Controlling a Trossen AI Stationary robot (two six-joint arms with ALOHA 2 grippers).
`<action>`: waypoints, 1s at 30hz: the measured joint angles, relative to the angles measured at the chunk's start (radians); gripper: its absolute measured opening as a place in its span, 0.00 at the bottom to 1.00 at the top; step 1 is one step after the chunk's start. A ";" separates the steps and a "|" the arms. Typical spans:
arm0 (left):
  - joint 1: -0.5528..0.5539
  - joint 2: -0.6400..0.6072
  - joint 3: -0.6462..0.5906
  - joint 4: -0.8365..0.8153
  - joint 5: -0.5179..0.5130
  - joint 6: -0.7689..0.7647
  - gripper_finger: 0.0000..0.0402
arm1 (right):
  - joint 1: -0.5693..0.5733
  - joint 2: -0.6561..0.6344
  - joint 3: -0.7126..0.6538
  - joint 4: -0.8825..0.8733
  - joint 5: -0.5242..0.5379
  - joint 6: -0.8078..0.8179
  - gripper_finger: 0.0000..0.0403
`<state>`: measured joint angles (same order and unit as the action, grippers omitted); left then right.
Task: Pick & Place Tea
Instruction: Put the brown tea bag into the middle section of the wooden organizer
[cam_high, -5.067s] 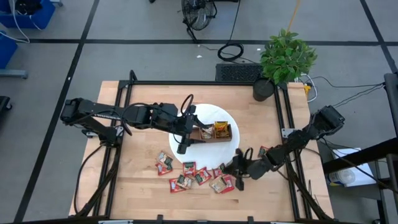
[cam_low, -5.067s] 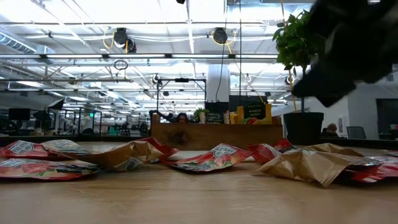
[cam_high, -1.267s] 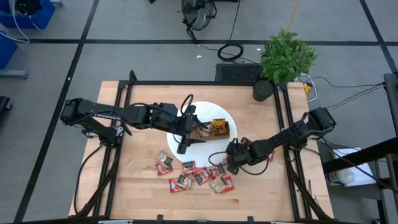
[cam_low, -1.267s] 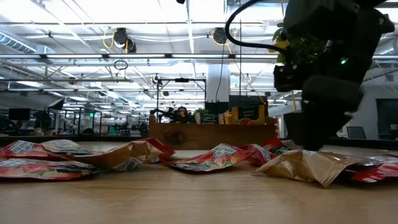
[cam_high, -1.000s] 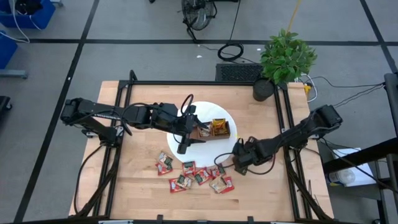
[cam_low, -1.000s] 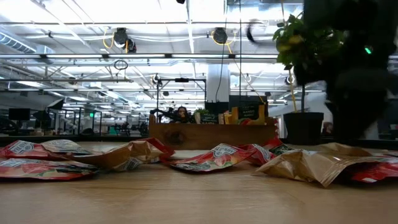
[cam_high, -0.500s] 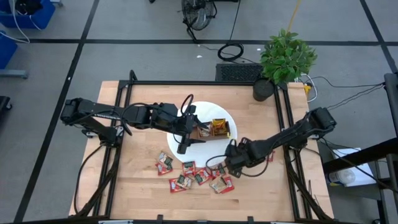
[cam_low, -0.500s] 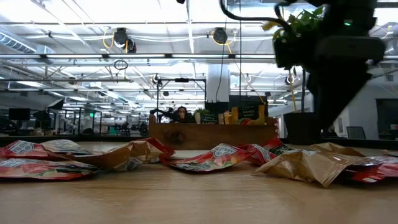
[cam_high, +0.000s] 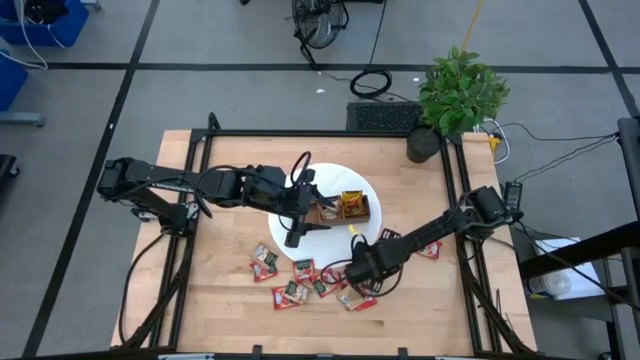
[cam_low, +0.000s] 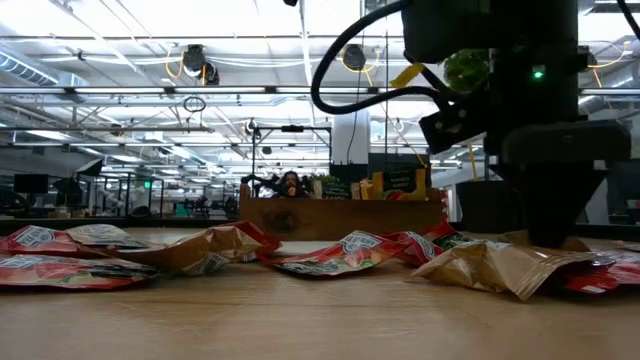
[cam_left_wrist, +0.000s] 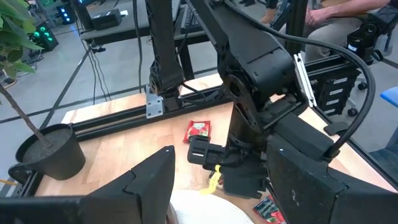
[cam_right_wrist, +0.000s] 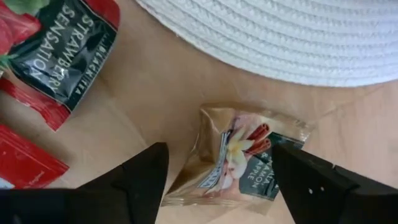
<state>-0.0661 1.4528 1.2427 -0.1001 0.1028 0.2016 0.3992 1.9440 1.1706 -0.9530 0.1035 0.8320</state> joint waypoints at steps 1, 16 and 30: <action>0.000 0.000 0.000 0.000 0.000 0.000 0.63 | 0.000 0.003 0.000 -0.006 -0.001 0.003 0.64; 0.000 0.000 0.000 0.000 0.000 0.000 0.63 | 0.015 0.006 -0.003 -0.012 -0.054 -0.053 0.06; 0.000 0.000 0.000 0.002 0.000 0.000 0.63 | 0.200 -0.062 0.019 -0.170 0.231 0.037 0.01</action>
<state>-0.0659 1.4528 1.2427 -0.0983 0.1028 0.2016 0.5989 1.8825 1.1895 -1.1233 0.3345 0.8690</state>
